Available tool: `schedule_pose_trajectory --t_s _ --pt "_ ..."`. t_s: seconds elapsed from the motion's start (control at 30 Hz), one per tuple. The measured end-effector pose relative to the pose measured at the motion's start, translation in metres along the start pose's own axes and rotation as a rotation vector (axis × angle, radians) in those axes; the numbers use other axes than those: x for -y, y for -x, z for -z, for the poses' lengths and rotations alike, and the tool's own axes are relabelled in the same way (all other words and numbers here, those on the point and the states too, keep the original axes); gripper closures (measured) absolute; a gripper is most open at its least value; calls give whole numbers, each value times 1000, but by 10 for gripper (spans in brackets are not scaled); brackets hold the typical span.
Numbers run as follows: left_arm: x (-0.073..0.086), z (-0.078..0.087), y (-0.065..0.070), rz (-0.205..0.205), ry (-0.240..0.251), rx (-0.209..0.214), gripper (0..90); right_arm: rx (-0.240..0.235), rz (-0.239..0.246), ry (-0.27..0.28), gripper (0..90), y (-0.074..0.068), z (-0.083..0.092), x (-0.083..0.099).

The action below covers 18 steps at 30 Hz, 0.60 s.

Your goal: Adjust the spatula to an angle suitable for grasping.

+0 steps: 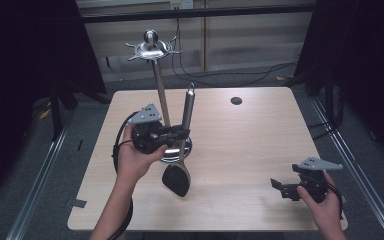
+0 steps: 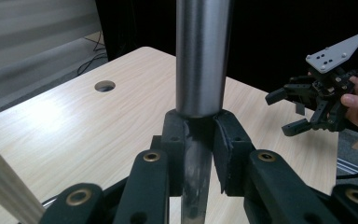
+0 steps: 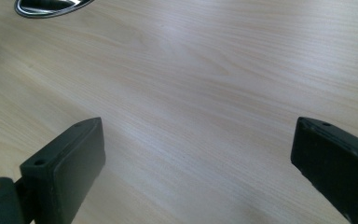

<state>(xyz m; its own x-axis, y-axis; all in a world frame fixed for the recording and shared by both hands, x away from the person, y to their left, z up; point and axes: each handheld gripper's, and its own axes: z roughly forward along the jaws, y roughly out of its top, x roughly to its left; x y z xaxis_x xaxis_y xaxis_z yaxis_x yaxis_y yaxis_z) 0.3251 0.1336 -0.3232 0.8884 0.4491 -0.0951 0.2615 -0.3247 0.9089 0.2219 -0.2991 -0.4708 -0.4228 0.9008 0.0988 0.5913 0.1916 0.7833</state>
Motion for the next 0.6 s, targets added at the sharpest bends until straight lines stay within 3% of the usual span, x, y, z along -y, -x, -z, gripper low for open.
schedule_pose_trajectory --t_s 0.6 --pt "-8 22 0 -6 27 -95 761 -4 8 0 27 -2 -1 -1"
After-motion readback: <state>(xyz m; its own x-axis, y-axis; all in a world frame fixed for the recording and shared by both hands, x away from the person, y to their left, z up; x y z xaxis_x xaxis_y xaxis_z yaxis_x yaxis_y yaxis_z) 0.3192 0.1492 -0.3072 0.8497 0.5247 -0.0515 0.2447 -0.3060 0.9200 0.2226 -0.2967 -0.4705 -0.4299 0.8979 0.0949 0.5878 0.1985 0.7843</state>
